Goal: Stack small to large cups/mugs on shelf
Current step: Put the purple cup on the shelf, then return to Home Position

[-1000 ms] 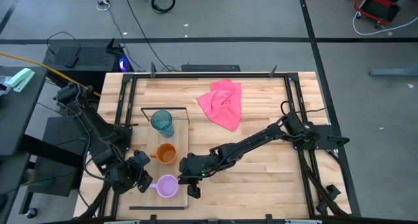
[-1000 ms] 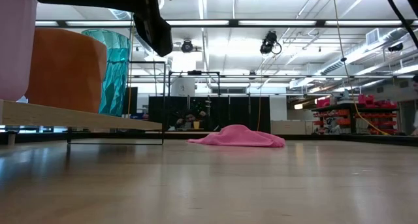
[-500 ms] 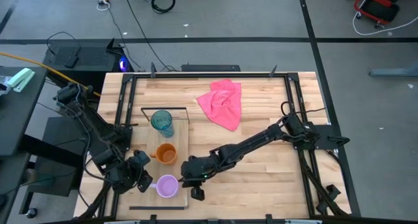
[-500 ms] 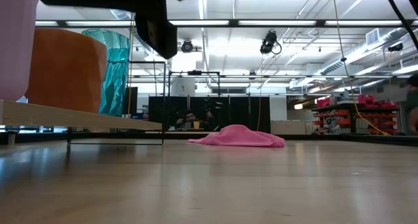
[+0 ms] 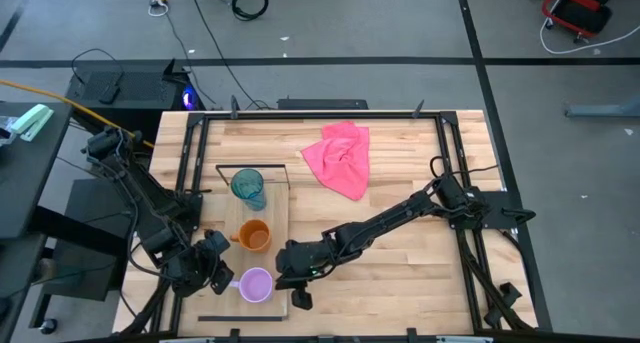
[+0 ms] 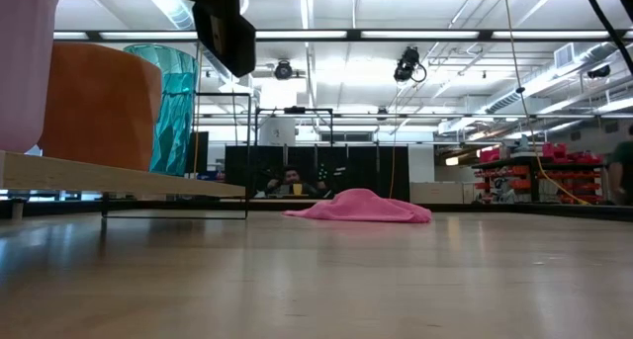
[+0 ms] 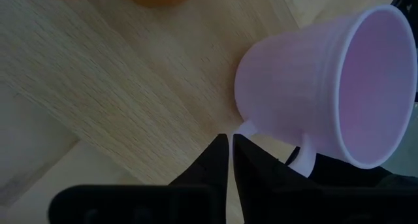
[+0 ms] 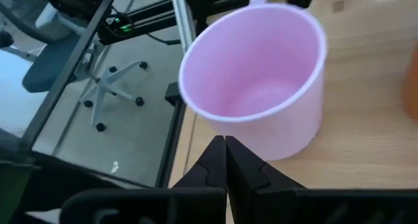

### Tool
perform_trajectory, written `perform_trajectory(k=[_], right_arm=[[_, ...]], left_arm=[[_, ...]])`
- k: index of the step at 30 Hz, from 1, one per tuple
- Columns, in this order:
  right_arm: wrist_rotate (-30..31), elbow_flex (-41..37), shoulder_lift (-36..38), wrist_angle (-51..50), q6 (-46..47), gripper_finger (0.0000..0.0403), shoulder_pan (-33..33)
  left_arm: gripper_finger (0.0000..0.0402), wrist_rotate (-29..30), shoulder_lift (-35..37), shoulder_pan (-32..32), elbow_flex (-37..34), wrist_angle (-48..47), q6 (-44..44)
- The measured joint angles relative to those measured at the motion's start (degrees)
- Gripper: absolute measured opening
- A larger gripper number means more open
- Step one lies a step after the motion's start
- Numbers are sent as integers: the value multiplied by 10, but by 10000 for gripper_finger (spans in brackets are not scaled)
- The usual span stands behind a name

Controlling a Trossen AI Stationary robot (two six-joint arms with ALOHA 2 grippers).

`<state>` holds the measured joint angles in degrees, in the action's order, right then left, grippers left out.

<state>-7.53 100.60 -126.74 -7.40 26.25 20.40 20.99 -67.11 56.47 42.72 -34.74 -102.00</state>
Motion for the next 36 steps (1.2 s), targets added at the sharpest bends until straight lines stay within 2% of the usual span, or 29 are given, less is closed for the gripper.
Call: perform_trajectory(k=[9, 21, 30, 36], right_arm=[[31, 0, 0, 5, -5, 3, -4], [32, 0, 0, -4, -4, 3, -1], [1, 0, 0, -45, 5, 5, 7], [-3, 0, 6, -48, 10, 6, 6]], left_arm=[[40, 0, 0, 0, 0, 0, -10], [28, 6, 0, 0, 0, 0, -9], [40, 50, 0, 0, 0, -19, -9], [36, 91, 25, 0, 0, -20, -9]])
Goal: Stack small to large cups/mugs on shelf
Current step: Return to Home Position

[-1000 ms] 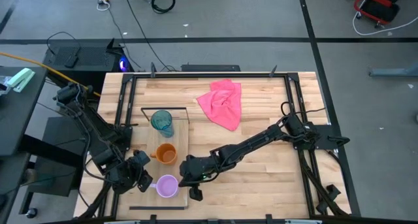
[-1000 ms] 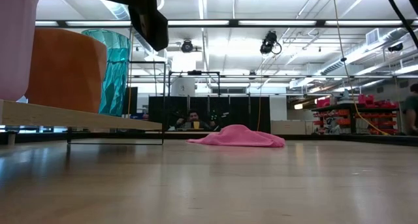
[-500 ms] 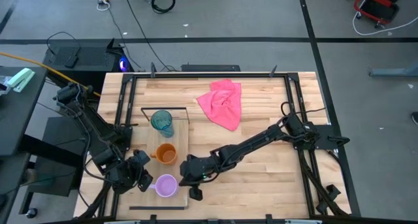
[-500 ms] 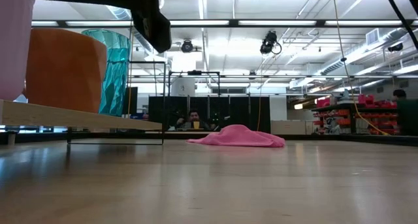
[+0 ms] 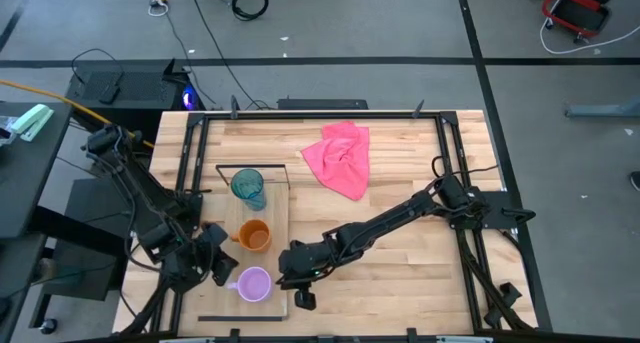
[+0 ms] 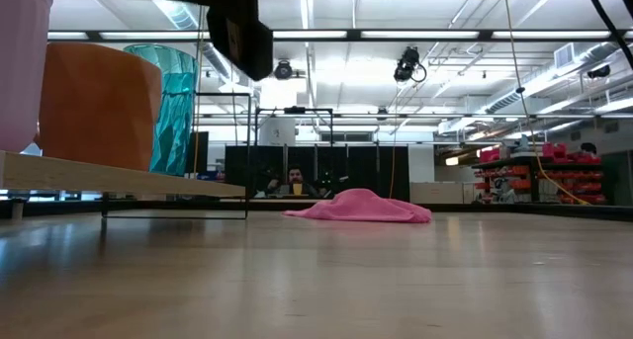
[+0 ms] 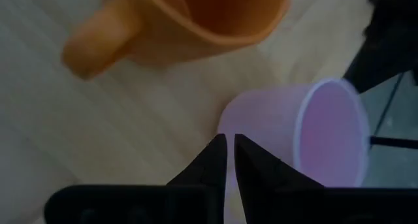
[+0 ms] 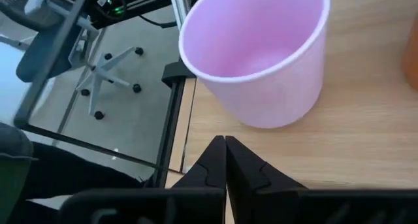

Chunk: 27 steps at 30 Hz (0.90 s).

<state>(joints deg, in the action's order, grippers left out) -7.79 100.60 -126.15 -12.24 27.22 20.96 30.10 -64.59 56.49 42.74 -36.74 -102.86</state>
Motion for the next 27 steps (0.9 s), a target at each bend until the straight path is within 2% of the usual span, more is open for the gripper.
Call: perform_trajectory(k=[4, 9, 14, 20, 27], right_arm=[[1, 0, 25, -18, -2, 6, -6], [13, 0, 71, -70, -7, 6, -15], [54, 0, 123, -101, -36, 6, -14], [75, 0, 183, -125, -68, 6, -15], [109, 0, 267, -127, -121, 6, -17]], left_arm=[[30, 20, 30, 0, 0, 1, 12], [25, 74, 77, 0, 0, 15, 52], [28, 128, 124, 0, 0, 81, 162], [28, 192, 188, 0, 0, 228, 400], [18, 233, 266, -1, 1, 432, 754]])
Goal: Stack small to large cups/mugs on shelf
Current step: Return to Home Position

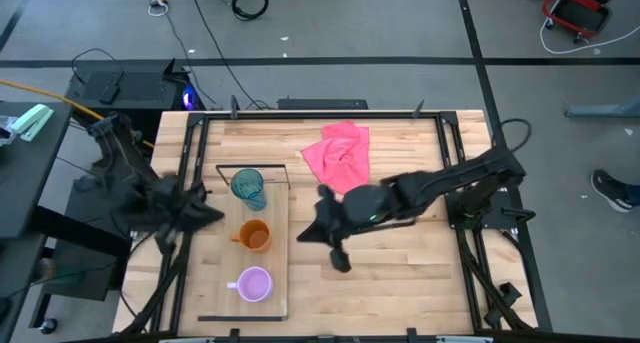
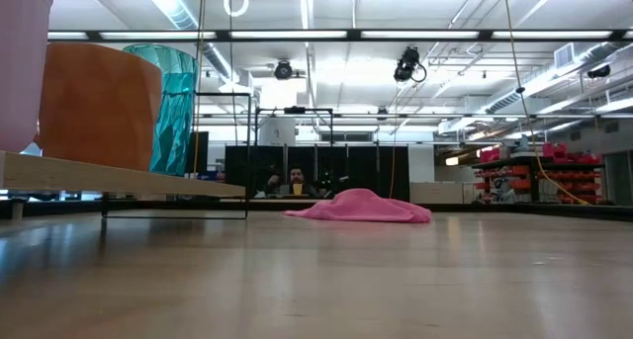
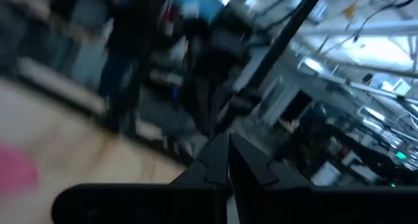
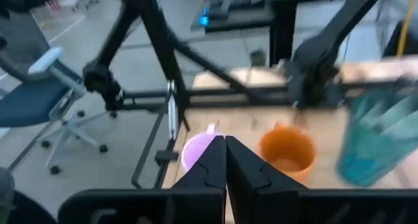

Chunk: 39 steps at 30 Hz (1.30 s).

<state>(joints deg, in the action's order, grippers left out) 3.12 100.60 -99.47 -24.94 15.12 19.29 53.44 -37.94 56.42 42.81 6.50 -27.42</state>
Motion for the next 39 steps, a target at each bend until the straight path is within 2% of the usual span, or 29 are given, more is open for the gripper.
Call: perform_trajectory(k=[5, 10, 15, 27, 30, 33, 35, 39], right_arm=[[35, 0, 52, -9, -33, 7, 0], [94, 0, 86, -30, -33, 7, 0], [100, 0, 118, -55, -18, 7, -5], [99, 0, 145, -77, -1, 7, -11], [99, 0, 145, -77, 23, 7, -17], [95, 0, 145, -71, 43, 7, -21], [70, 0, 145, -46, 41, 7, -21], [2, 0, 155, 16, 22, 7, -20]], left_arm=[[13, 26, 23, -2, 0, 98, 215], [14, 80, 25, -37, 0, 132, 322], [25, 125, 24, -62, 0, 129, 331], [36, 122, 23, -81, 0, 119, 322], [33, 58, 25, -122, 0, 123, 341], [29, -83, 39, -176, 0, 129, 354], [26, -166, 53, -214, 0, 129, 347], [26, -237, 82, -295, 0, 120, 323]])
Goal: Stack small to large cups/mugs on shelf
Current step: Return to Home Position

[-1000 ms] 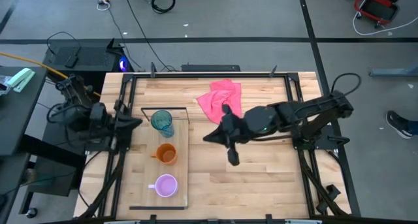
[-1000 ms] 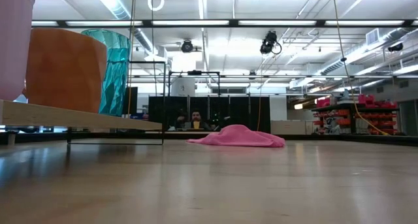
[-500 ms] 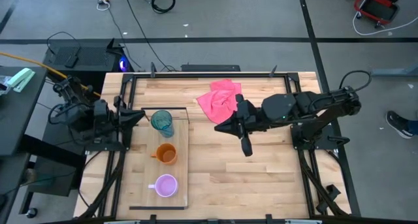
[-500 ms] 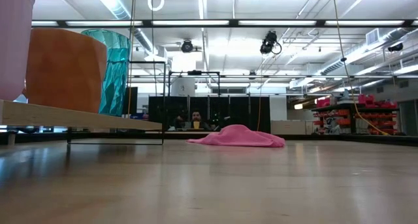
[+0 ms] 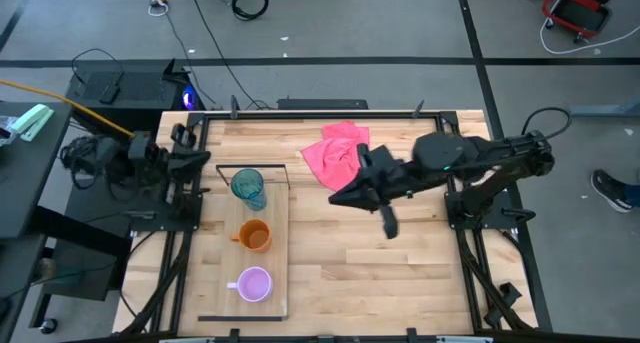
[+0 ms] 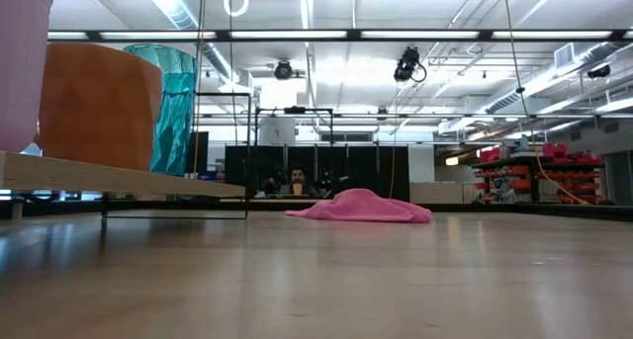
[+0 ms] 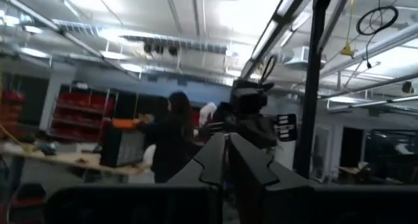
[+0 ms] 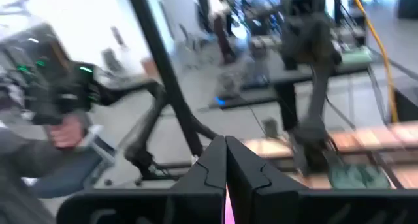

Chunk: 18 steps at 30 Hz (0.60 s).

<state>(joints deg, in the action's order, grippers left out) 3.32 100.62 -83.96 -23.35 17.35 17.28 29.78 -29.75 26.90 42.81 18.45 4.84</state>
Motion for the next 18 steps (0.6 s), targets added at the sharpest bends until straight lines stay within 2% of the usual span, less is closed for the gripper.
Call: perform_trajectory(k=[5, 9, 14, 18], right_arm=[[-20, 0, 37, 22, -29, 11, 0], [-24, 0, 71, 20, -57, 12, -4], [-30, 0, 116, 19, -101, 12, -15], [-34, 0, 149, -11, -136, 12, -42]], left_arm=[[33, -124, 25, -104, 14, -17, -13], [36, -211, 13, -180, 57, -83, -22], [28, -230, -30, -269, 116, -168, -9], [23, -226, -66, -361, 140, -170, 5]])
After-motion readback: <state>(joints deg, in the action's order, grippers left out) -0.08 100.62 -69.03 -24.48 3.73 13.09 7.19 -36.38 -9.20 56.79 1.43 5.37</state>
